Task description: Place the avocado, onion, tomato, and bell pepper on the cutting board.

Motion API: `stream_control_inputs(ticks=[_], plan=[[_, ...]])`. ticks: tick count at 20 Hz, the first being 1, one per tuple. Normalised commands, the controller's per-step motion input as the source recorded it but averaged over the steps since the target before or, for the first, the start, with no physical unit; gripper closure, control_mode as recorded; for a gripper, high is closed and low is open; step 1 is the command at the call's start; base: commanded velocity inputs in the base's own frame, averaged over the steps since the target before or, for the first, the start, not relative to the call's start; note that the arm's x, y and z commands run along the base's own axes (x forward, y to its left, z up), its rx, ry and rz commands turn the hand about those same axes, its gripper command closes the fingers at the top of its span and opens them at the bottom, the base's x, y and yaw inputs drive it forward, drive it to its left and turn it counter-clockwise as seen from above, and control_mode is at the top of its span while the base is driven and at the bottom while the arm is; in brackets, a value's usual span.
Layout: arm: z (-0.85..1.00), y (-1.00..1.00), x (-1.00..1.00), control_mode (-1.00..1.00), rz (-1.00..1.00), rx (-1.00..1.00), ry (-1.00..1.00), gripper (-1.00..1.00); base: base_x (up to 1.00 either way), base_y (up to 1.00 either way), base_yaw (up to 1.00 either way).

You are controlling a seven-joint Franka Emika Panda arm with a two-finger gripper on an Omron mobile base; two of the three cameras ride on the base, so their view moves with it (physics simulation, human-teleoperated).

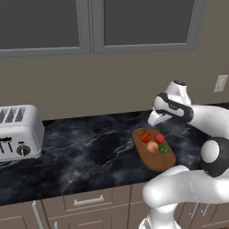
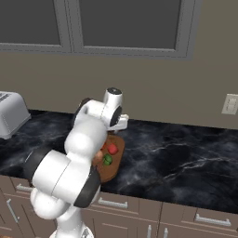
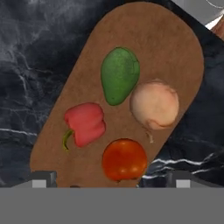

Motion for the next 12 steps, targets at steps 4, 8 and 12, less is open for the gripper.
stream_control_inputs(ticks=[4, 8, 12], plan=[[0.82, 0.00, -0.38, -1.00, 0.10, 0.00, -0.13, -1.00, 0.00, 0.00, 0.00], [0.64, -0.02, -0.62, -1.00, 0.02, 0.00, -0.15, -1.00, 0.00, 0.00, 0.00], [0.48, -0.07, -0.96, -1.00, 0.00, 0.00, -0.17, -1.00, 0.00, 0.00, 0.00]])
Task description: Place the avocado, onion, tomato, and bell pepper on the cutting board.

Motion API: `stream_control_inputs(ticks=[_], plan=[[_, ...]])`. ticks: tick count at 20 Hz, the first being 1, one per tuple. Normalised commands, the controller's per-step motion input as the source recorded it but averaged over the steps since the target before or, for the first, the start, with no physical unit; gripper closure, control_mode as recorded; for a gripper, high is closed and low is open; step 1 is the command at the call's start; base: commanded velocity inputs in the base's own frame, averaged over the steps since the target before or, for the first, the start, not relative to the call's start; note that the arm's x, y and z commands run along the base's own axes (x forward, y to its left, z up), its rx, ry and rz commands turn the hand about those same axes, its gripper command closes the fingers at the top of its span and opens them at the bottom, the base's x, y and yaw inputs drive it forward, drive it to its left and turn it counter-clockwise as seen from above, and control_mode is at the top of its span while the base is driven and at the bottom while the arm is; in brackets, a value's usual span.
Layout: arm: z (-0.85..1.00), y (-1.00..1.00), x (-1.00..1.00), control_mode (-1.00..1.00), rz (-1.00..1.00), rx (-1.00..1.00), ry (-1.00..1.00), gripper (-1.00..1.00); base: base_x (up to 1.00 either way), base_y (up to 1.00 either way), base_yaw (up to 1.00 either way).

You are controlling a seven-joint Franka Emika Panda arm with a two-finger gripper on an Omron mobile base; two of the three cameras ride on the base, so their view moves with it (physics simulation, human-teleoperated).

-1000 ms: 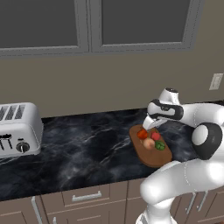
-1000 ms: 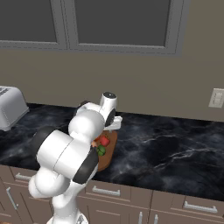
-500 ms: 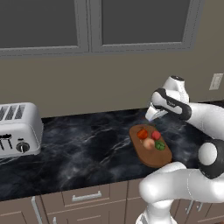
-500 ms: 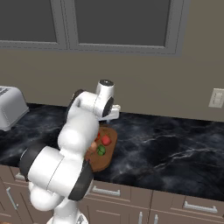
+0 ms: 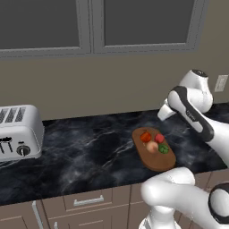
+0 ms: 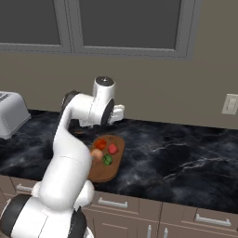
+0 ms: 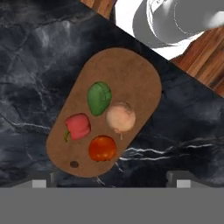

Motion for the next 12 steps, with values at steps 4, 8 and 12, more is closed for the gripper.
stream_control_inputs(ticks=[4, 8, 12], plan=[[0.56, -0.04, -1.00, -1.00, 0.00, 0.00, -0.21, -1.00, 0.00, 0.00, 0.00], [0.35, 0.00, -1.00, -1.00, -0.04, 0.00, -0.19, -1.00, 0.00, 0.00, 0.00], [0.27, 0.03, -1.00, -1.00, -0.10, 0.00, -0.17, -1.00, 0.00, 0.00, 0.00]])
